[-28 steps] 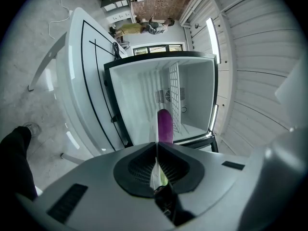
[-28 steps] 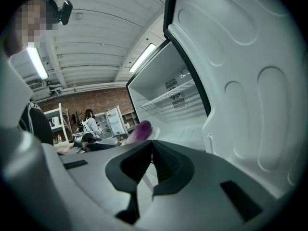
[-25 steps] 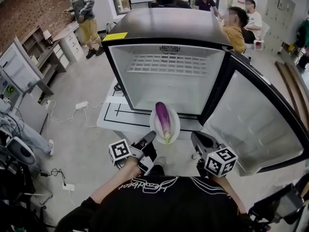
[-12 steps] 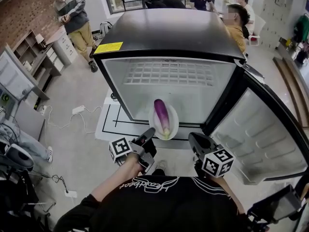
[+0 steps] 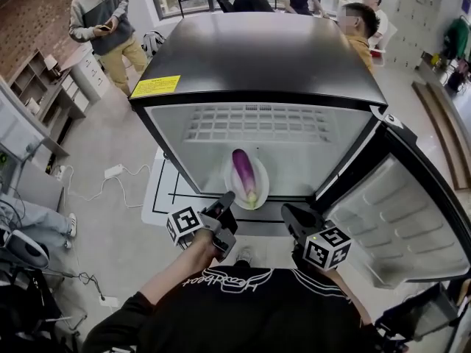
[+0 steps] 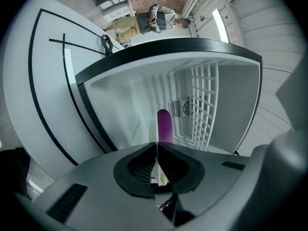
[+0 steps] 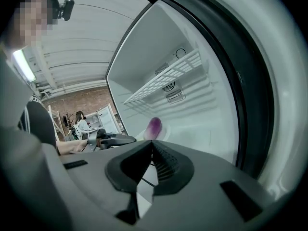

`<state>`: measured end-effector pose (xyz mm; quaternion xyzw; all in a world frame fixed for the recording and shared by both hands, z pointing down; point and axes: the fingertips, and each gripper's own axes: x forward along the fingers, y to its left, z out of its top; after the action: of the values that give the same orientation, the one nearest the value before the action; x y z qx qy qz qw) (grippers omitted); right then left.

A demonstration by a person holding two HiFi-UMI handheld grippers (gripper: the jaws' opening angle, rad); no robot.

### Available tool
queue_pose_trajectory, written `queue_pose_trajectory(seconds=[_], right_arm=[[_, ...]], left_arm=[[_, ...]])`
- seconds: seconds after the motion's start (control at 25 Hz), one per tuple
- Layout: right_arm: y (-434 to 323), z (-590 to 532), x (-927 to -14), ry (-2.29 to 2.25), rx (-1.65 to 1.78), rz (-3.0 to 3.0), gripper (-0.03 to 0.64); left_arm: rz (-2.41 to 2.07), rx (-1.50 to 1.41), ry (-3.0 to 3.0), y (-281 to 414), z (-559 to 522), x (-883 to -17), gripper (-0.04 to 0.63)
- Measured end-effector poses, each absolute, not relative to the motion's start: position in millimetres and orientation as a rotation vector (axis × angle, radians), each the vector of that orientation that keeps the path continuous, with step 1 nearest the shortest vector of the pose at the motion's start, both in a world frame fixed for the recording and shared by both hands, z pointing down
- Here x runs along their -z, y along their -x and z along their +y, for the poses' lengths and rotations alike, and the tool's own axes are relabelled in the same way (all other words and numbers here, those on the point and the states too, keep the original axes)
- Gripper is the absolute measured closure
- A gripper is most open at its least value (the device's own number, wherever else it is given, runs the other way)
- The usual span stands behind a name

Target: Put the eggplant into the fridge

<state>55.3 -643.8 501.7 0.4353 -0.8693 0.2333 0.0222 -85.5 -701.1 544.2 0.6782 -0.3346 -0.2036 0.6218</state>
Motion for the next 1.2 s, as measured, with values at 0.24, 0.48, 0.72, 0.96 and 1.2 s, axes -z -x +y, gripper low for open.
queue_pose_trajectory(seconds=[0.24,0.48,0.72,0.96,1.2], right_arm=[[-47.9,-657.0,-507.3,-1.336,-0.723,-2.687,0.609],[-43.9,-666.1,-511.9,-1.329,-0.732,-2.682,0.609],[-46.5,-675.5,-517.3,-1.327,-0.745,-2.673,0.609],[-46.6,-680.9,-521.5,-1.337,-0.767,-2.658,0.609],[-48.0,-685.5,-526.1,-1.345,-0.789,-2.642,0.609]], left_arm=[[-0.788,0.410,-1.592,71.9,-717.3,-557.0,0.572],[-0.794,0.356,-1.612,53.2,-735.0,-567.8,0.572],[-0.819,0.319,-1.637,41.8,-755.2,-576.5,0.572],[-0.828,0.306,-1.624,41.6,-770.8,-585.4,0.572],[-0.853,0.274,-1.620,42.1,-779.8,-595.5,0.572]])
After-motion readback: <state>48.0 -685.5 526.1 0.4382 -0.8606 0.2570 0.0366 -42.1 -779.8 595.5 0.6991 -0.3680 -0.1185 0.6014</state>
